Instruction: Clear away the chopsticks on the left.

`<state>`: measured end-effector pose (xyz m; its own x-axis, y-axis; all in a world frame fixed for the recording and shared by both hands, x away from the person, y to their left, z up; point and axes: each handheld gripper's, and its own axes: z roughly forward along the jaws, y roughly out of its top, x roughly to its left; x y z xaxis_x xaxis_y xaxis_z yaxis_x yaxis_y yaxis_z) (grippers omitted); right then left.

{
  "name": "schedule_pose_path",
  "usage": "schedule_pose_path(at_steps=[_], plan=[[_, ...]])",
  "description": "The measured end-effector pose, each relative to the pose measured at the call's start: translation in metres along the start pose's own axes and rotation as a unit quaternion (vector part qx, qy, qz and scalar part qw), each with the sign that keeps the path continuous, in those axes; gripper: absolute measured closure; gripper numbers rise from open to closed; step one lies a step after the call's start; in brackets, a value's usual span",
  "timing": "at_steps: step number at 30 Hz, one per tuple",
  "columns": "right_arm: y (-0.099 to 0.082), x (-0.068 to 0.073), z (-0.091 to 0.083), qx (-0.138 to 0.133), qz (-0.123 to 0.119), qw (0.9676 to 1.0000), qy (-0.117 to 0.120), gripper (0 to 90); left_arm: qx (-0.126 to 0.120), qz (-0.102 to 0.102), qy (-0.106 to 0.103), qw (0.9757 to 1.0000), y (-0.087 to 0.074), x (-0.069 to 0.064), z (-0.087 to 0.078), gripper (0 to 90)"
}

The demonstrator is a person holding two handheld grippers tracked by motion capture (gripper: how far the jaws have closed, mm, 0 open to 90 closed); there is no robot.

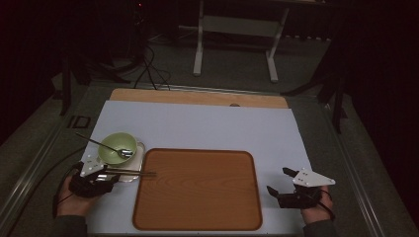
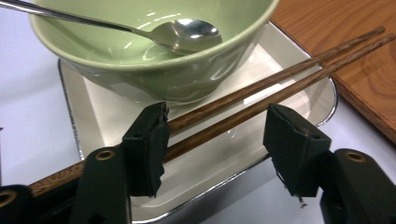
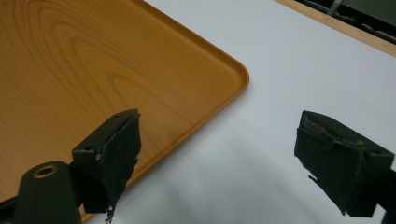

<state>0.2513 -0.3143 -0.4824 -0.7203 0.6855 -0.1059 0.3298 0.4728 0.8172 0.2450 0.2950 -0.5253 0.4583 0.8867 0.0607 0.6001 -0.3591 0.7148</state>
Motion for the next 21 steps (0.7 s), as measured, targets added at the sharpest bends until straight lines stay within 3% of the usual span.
schedule_pose_path(at_steps=[8,18,20,21], plan=[[0.0,0.0,0.0,0.0,0.001,1.0,0.0,14.4,0.001,0.011,-0.003,0.9999,0.001,-0.003,-0.002,50.9],[0.0,0.0,0.0,0.0,0.002,1.0,0.002,14.4,0.0,0.021,-0.025,0.9995,0.0,-0.007,-0.006,56.6],[0.0,0.0,0.0,0.0,0.003,1.0,0.002,14.4,0.005,0.026,-0.026,0.9993,-0.001,-0.008,-0.006,56.4],[0.0,0.0,0.0,0.0,0.003,1.0,0.002,14.4,0.016,0.038,-0.024,0.9989,-0.002,-0.011,-0.005,56.4]])
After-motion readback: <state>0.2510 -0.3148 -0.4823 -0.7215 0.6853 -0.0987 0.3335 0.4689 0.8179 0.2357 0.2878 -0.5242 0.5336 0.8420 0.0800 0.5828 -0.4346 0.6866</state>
